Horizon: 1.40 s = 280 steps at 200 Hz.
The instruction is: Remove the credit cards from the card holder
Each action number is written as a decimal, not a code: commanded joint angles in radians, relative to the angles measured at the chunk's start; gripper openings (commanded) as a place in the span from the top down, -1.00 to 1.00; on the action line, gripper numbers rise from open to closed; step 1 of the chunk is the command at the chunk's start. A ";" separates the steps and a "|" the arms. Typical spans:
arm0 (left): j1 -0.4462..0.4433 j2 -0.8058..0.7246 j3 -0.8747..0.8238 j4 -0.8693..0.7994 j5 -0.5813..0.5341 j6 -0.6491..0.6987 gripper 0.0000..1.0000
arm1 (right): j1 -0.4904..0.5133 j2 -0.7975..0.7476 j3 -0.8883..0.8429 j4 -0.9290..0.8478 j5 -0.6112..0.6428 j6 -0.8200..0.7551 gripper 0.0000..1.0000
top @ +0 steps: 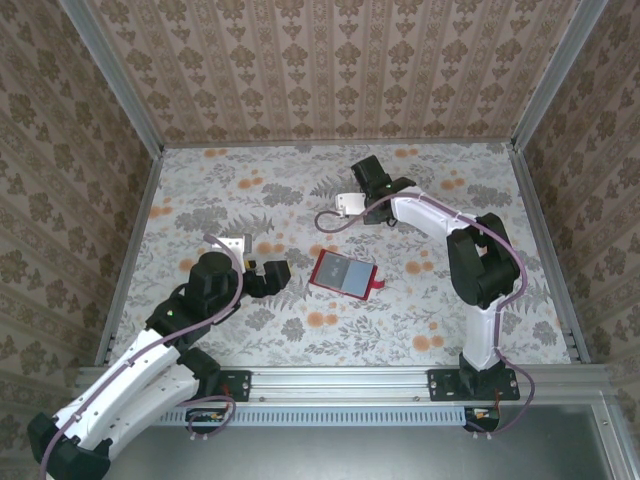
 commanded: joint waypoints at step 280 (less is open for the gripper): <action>0.030 0.040 -0.001 0.020 0.042 0.008 -1.00 | -0.025 0.013 0.019 0.018 -0.111 0.174 -0.02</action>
